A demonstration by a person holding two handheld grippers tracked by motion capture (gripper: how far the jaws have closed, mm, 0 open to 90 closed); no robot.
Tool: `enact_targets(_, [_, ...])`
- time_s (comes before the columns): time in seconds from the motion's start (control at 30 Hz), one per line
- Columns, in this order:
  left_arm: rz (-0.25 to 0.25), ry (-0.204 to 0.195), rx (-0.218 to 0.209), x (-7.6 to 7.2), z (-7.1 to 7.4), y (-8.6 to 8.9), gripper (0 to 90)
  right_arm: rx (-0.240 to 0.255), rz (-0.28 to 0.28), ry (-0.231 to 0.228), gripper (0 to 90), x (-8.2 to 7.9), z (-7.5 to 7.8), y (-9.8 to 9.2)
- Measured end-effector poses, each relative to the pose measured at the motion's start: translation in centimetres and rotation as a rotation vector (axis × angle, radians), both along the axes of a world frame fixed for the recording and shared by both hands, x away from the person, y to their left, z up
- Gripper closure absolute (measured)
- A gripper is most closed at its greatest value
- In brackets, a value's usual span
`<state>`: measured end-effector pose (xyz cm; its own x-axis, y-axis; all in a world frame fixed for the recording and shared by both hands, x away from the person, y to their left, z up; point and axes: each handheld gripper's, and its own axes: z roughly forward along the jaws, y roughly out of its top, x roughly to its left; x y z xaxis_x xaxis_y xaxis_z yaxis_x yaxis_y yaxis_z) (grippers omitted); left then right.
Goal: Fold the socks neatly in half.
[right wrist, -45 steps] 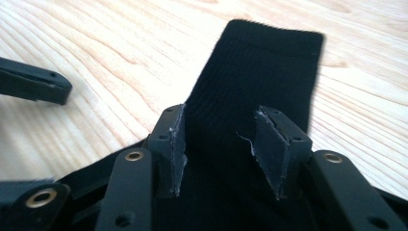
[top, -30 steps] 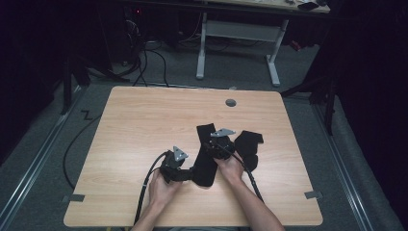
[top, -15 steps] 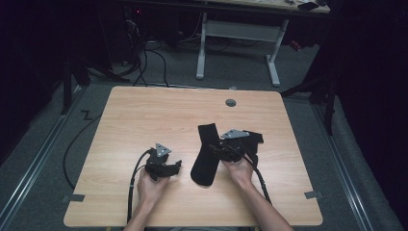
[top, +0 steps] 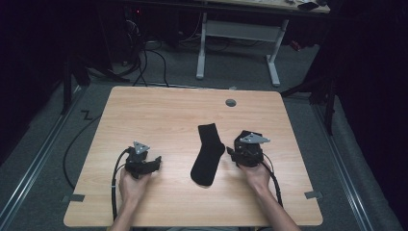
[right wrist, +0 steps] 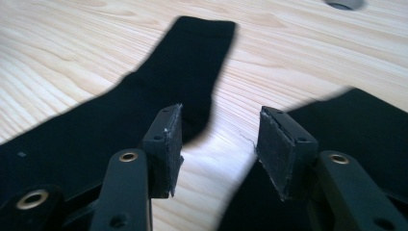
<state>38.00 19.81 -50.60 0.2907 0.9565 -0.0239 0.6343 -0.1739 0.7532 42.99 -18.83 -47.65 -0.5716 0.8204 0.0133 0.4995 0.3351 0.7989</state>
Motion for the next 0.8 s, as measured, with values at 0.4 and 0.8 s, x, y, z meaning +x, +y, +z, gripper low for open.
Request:
enact_targets(0.4, [-0.006,-0.027,0.026,0.4,-0.3,0.5,33.6,0.009,-0.161,-0.011,56.6,-0.3,1.3,-6.3])
enact_targets(0.8, [-0.015,-0.024,0.027,0.4,-0.3,0.4,30.3,-0.028,-0.199,0.061,58.5,1.9,-0.8,-6.1])
